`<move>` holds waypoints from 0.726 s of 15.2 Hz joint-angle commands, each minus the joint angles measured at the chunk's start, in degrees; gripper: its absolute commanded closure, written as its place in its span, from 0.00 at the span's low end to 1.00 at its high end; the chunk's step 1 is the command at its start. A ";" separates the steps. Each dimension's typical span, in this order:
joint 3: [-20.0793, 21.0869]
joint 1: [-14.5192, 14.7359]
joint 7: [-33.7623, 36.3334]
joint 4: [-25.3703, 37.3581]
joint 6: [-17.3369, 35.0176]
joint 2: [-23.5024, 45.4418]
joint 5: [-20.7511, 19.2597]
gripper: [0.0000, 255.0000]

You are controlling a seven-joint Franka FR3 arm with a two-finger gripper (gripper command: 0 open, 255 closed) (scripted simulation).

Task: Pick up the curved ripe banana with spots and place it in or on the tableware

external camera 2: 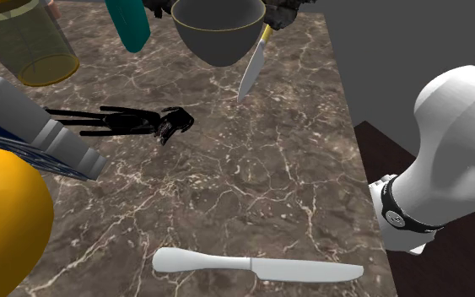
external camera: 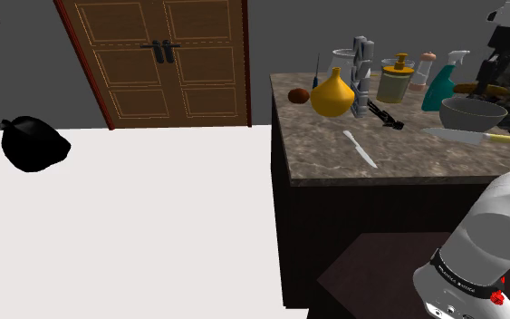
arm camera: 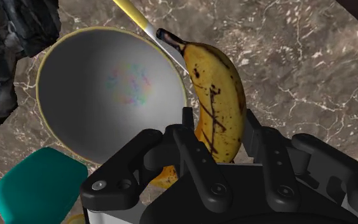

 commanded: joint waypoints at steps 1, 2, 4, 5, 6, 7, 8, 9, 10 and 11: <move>-3.49 1.37 -2.64 3.18 0.97 2.99 -0.44 1.00; -5.40 2.18 -4.03 4.88 1.45 4.57 -0.49 1.00; -9.54 4.11 -6.91 8.49 2.38 7.89 -0.28 1.00; -13.01 5.87 -9.20 11.38 3.05 10.56 0.20 1.00; -13.11 5.77 -9.00 10.46 3.71 10.25 -0.04 1.00; -13.21 5.64 -8.83 9.55 4.39 9.97 -0.26 1.00; -13.31 5.50 -8.67 8.65 5.06 9.72 -0.46 1.00; -13.42 5.36 -8.51 7.76 5.74 9.48 -0.67 1.00; -13.55 5.24 -8.36 6.89 6.42 9.25 -0.87 1.00; -13.69 5.11 -8.22 6.03 7.10 9.04 -1.08 1.00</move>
